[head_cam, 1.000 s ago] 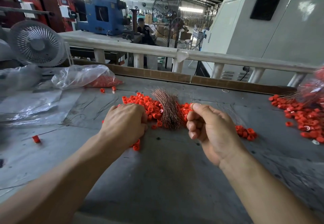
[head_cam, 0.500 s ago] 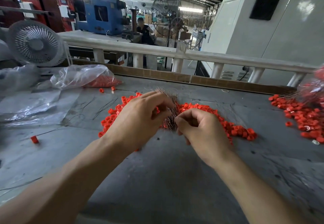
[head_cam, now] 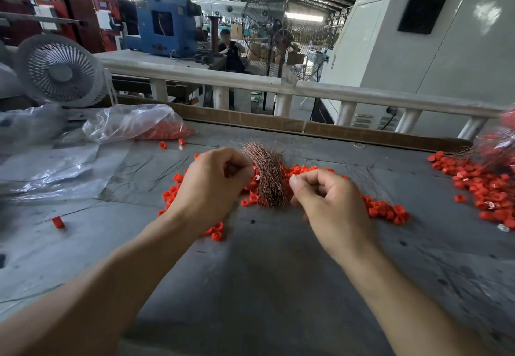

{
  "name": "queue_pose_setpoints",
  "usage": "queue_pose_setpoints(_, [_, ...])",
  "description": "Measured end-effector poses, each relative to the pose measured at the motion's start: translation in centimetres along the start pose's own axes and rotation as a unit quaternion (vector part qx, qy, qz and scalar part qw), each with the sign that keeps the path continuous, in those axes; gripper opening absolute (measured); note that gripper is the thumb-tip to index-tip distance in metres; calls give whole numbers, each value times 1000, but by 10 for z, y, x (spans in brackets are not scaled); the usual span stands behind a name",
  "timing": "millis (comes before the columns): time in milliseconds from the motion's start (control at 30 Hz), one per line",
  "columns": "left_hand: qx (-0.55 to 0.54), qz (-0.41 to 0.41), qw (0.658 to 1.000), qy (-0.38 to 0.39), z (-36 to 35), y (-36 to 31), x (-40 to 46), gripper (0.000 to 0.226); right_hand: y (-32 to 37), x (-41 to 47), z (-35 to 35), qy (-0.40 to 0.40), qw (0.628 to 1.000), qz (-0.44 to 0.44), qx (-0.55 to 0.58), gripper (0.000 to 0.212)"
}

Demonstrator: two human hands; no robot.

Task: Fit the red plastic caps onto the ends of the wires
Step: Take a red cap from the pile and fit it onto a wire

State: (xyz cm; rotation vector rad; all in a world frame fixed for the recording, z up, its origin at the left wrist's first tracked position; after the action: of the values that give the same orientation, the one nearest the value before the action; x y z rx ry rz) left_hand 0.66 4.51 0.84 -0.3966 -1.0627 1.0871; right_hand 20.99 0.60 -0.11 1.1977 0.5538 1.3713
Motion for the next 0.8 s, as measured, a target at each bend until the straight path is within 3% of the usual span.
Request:
queue_pose_setpoints(100, [15,83,995,-52,14,18,5,14,-4,3,4,-17,1000,-20,17,17])
queue_pose_setpoints(300, [205,78,968,-121,51,25,11,18,-9,0,-4,22,999,-18,-20,19])
queue_pose_setpoints(600, [298,171,937,-62,71,50,13,24,-15,1,-8,31,997,-32,-63,25])
queue_pose_setpoints(800, [329,148,931,-55,65,51,16,15,-17,2,-7,31,995,-40,-80,25])
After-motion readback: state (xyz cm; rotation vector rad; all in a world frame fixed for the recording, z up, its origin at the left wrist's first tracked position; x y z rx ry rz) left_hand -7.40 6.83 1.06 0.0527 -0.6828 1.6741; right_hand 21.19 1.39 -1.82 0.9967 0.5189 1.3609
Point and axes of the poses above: each hand's wrist, its own x-axis towards the middle knuckle, its own z-axis out of the back of the hand, y = z × x, the point moved 6 cm from there along x, towards the middle knuckle, and after that the axes turned 4 degrees about -z, right-handed, at the moved point
